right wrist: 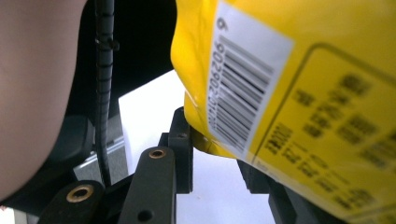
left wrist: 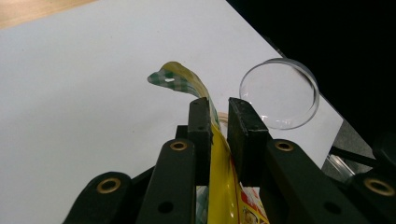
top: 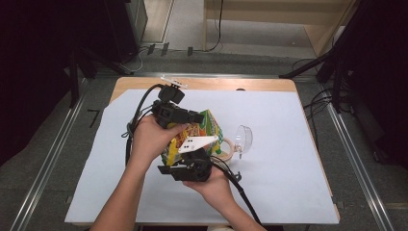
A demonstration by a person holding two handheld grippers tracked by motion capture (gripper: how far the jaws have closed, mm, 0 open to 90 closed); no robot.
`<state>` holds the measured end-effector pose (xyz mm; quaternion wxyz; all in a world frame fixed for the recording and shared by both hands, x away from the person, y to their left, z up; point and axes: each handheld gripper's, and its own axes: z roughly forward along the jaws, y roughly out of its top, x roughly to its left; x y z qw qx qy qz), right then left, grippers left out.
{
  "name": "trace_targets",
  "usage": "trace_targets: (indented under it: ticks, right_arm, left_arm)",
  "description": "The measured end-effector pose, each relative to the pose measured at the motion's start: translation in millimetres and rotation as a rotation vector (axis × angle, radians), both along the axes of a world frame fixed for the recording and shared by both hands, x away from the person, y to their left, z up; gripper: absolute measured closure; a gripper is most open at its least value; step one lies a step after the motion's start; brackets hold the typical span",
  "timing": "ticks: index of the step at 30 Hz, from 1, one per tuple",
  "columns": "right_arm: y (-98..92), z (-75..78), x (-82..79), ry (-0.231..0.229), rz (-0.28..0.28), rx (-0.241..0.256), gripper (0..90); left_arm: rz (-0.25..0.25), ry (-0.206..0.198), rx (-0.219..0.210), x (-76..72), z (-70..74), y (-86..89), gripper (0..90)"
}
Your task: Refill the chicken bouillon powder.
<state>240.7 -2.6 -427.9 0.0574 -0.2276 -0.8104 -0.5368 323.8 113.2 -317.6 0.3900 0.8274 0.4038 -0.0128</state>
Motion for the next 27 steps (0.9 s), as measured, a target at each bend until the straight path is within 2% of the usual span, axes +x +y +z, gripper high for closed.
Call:
trace_targets:
  ticks: [2, 9, 14, 19, 27]
  right_arm:
    - [1.3, 1.9, -2.8, -0.004, -0.02, 0.005, 70.8]
    - [2.7, 3.0, -4.5, 0.004, -0.058, 0.015, 70.7]
    - [2.1, 2.8, -0.3, -0.013, -0.043, -0.005, 70.7]
    - [4.0, 0.6, 1.8, -0.009, -0.039, -0.009, 70.7]
    - [2.9, 1.0, 3.1, -0.014, -0.023, -0.042, 70.6]
  left_arm:
    - [-0.003, -0.005, -0.015, -0.5, 1.8, 0.7, 79.8]
    - [-0.02, -0.023, -0.007, -1.1, 4.3, -2.2, 79.8]
    - [-0.019, -0.022, -0.005, 1.4, 2.7, -1.2, 79.7]
    - [-0.015, -0.024, 0.004, 1.7, 1.1, -0.8, 79.7]
    - [-0.014, -0.013, 0.008, 5.1, -3.3, 0.0, 79.3]
